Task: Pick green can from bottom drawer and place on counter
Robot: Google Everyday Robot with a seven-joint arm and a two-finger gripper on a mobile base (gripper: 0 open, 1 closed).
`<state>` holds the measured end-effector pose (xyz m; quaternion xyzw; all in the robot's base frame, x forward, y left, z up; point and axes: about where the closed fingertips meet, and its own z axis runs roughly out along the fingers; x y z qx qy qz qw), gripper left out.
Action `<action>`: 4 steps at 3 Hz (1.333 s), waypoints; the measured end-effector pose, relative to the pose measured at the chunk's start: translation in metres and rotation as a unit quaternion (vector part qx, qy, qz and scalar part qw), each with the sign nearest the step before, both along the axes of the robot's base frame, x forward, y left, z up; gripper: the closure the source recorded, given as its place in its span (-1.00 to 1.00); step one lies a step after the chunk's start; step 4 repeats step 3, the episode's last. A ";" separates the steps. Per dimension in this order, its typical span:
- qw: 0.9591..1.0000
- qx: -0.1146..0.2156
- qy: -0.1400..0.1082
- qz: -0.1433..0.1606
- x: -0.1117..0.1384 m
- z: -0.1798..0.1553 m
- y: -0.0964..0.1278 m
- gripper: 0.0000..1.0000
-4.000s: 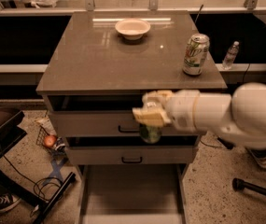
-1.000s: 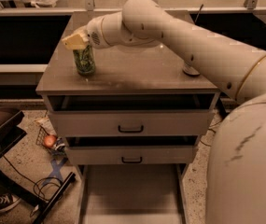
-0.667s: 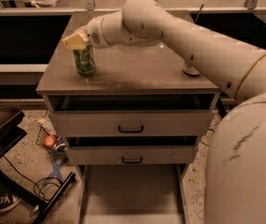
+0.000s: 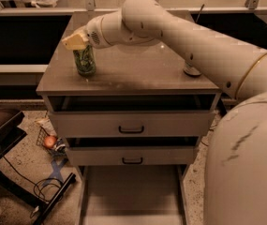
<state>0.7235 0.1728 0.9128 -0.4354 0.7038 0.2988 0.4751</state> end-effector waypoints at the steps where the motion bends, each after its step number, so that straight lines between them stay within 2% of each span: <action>1: 1.000 0.000 0.001 0.002 -0.001 -0.001 0.002 -0.71; 2: 1.000 0.000 0.001 0.004 -0.002 -0.001 0.005 -1.00; 4: 1.000 0.000 0.001 0.004 -0.002 -0.001 0.005 -1.00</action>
Offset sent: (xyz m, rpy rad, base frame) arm -0.0008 0.0023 -0.0005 0.0000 0.0009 0.0035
